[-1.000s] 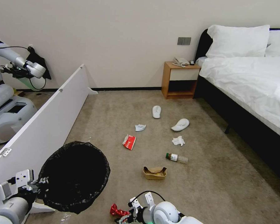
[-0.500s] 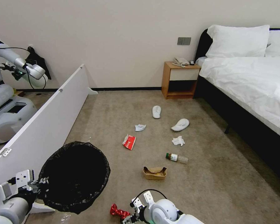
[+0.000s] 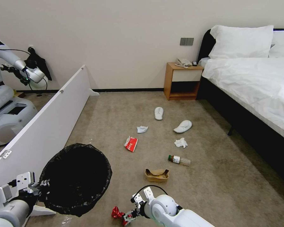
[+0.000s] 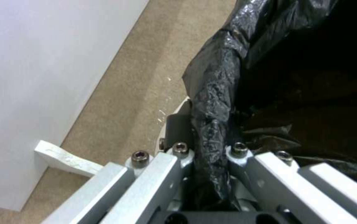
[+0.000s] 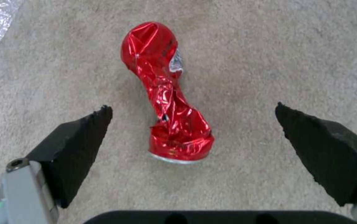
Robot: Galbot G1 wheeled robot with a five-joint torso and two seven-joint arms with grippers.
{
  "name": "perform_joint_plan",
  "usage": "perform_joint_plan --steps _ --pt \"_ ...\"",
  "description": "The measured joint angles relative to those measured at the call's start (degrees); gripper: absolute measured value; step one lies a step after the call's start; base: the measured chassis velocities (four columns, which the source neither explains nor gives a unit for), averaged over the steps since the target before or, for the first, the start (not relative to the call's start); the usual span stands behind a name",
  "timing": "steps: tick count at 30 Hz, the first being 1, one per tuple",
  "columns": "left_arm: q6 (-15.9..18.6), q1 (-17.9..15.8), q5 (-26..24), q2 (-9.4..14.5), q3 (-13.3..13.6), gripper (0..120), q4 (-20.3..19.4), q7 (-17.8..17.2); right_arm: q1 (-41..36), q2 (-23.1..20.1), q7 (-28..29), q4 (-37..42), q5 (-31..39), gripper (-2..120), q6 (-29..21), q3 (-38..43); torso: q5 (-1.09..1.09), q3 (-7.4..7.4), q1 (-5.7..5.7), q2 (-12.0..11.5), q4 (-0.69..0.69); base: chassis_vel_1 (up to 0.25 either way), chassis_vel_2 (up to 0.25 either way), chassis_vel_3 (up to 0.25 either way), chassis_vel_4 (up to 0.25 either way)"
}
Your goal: Pick up the trash bin, then pick up the garbage from the floor and place it into the trash bin.
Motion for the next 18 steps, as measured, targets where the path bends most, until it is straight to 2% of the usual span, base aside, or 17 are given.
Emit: perform_joint_plan --steps 18 --pt "0.0 -0.2 0.0 0.0 0.2 2 0.3 0.0 2.5 2.5 -1.5 -5.5 -0.1 100 0.2 -0.7 0.00 0.00 0.00 0.0 0.00 0.000 0.000 0.000 0.000"
